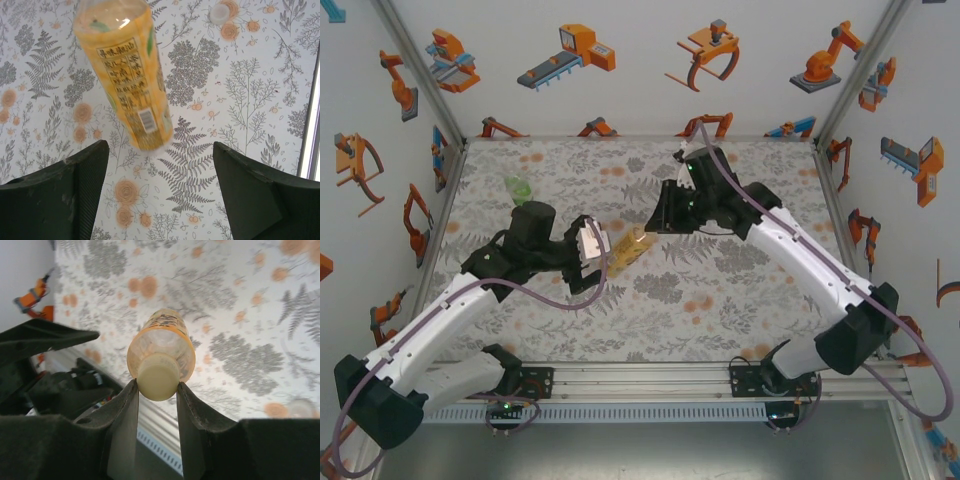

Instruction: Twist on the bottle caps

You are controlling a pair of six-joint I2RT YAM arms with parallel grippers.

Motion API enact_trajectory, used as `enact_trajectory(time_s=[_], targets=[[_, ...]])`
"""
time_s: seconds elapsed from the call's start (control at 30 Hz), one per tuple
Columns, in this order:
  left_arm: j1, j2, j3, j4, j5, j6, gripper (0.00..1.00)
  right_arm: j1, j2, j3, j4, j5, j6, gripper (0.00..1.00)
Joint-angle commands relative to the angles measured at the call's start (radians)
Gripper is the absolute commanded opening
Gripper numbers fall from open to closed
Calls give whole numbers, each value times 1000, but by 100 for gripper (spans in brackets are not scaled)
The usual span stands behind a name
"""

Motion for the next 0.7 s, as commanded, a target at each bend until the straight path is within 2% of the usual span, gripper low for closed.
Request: enact_trajectory(time_s=[0.0,0.23,0.67], targets=[[-3,-12,-10,14,25,-3,78,-18,45,92,-108,122,-127,0],[-3,-10,-8,13,30,-6,78,-68,212,306,-187,201,-231,0],[-1,-10,-6,6,20,-2,78,-145,605,886,-467,297,-360,0]])
